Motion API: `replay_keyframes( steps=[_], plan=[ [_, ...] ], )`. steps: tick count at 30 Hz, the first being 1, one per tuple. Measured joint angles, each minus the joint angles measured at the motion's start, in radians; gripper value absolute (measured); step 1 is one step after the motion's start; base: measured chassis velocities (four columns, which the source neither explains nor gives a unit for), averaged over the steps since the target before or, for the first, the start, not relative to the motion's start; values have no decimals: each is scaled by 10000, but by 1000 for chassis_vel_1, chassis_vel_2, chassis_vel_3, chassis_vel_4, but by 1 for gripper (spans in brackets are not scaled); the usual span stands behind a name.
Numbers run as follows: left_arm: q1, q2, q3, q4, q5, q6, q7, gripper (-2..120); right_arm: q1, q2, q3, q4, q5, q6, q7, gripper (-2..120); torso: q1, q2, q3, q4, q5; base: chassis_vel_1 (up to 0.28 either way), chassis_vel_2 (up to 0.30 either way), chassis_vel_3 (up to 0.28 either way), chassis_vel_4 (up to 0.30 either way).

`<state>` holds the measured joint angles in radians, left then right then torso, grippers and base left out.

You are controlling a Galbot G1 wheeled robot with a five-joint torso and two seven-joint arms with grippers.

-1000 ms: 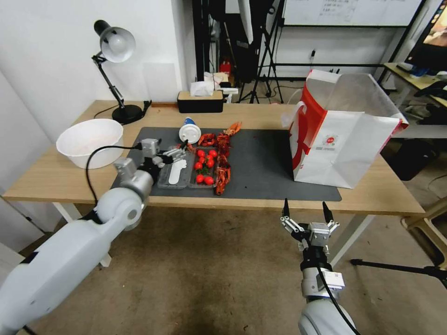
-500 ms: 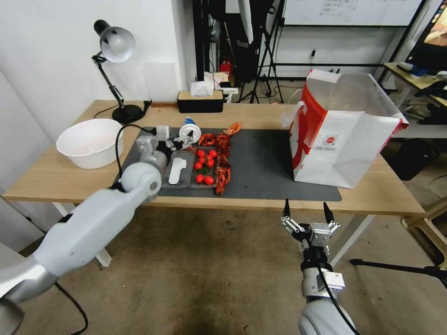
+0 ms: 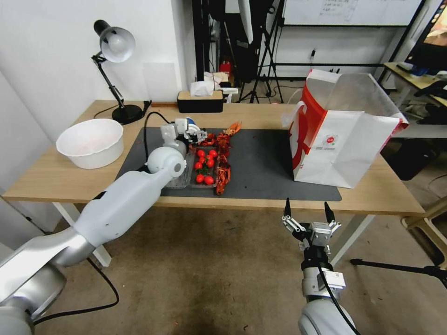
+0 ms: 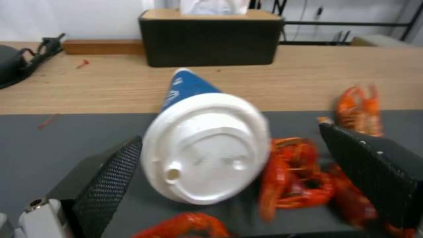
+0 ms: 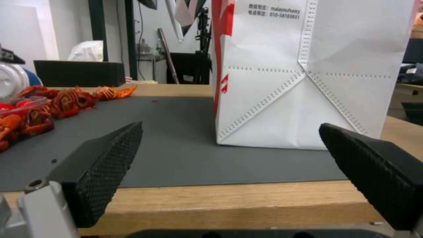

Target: Pick up the trash from the table and place it into the takeout bag.

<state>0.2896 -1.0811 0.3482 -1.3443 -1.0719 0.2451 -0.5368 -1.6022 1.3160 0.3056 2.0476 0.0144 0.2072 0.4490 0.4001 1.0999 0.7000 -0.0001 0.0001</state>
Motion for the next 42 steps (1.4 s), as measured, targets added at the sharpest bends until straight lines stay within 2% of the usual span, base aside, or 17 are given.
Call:
replay_keyframes(
  steps=[8, 40, 42],
  plan=[
    [-218, -109, 70, 535, 453, -76, 51, 100, 3, 36, 1, 10, -1, 4, 3, 100, 0, 0, -1, 2, 0, 0, 0, 0, 0],
    [-665, -995, 197, 2078, 412, 133, -81, 100, 50, 10, 29, -41, 13, 24, 36, 100, -1, 1, 0, 1, -1, 0, 0, 0, 0],
    [-678, -1017, 196, 2129, 422, 130, -67, 94, 58, 8, 35, -52, 16, 27, 38, 100, -1, 2, 0, 1, -1, 0, 0, 0, 0]
  ],
)
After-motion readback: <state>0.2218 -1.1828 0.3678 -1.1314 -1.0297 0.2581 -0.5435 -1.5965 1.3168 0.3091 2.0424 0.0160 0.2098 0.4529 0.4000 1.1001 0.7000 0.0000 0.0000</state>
